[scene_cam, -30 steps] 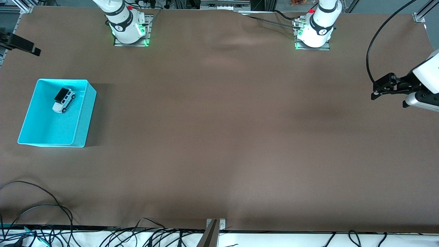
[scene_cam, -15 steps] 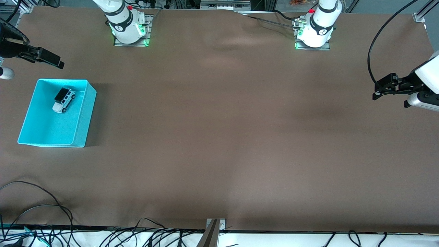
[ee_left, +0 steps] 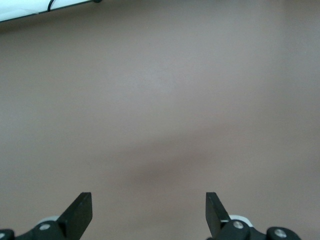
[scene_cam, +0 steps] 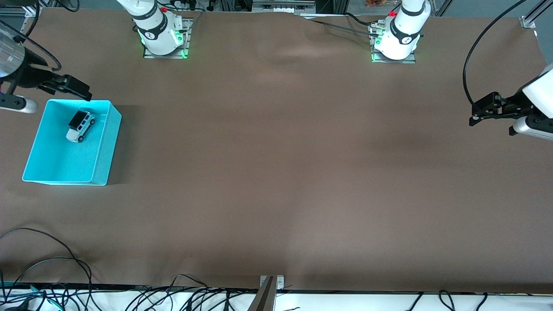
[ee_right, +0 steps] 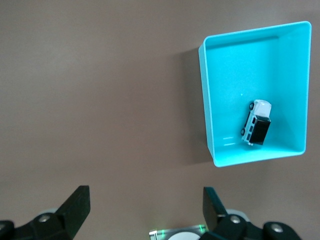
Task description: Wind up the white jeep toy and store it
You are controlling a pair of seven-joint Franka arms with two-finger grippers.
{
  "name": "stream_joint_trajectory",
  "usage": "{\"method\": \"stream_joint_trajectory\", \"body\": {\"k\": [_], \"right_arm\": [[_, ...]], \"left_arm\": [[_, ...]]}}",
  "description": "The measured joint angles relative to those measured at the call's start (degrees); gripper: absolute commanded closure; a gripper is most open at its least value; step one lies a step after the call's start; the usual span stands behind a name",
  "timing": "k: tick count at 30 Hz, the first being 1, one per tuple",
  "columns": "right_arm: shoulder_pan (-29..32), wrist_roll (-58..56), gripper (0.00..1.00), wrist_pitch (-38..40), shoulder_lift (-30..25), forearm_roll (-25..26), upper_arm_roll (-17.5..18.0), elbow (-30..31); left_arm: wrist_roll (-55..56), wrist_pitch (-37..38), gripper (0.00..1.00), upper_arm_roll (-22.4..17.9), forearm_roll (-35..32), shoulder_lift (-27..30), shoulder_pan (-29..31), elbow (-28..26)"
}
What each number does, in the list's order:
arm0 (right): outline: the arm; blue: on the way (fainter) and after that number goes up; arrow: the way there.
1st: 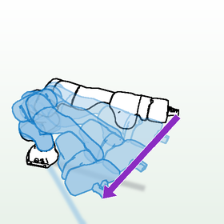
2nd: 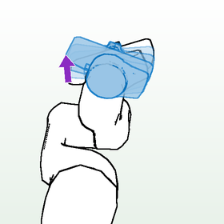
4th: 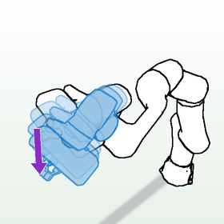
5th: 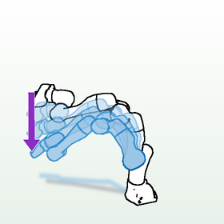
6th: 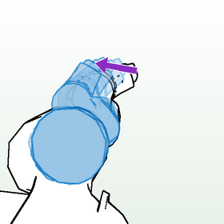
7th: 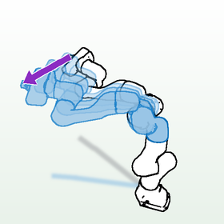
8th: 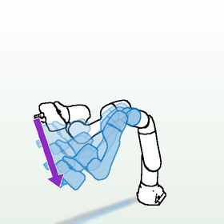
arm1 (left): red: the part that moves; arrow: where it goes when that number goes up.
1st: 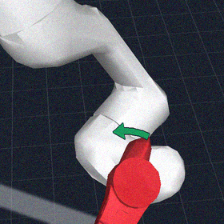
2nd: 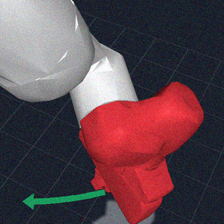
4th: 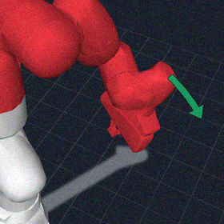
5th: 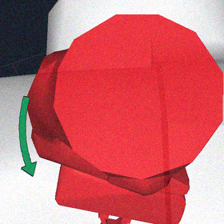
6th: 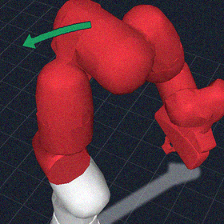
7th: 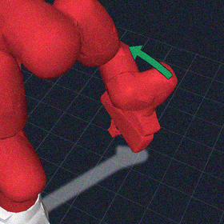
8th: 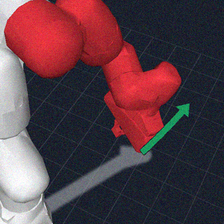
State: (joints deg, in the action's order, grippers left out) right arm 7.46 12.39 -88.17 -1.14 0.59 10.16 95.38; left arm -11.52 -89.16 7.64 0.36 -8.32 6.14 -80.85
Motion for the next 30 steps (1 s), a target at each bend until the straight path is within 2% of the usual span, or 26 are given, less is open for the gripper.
{"method": "stream_joint_trajectory", "body": {"k": [11, 30], "right_arm": [[0.1, -3.5, 0.0, -1.1, -0.1, 0.1, -0.6, 1.2], [-1.1, -10.1, 0.0, 0.7, -1.3, 0.1, -6.1, 1.2]], "left_arm": [[0.0, 0.0, 0.0, 0.0, 0.0, -0.1, 0.0, 0.0], [0.0, 0.0, 0.0, 0.1, 0.0, -0.3, 0.0, 0.0]]}}
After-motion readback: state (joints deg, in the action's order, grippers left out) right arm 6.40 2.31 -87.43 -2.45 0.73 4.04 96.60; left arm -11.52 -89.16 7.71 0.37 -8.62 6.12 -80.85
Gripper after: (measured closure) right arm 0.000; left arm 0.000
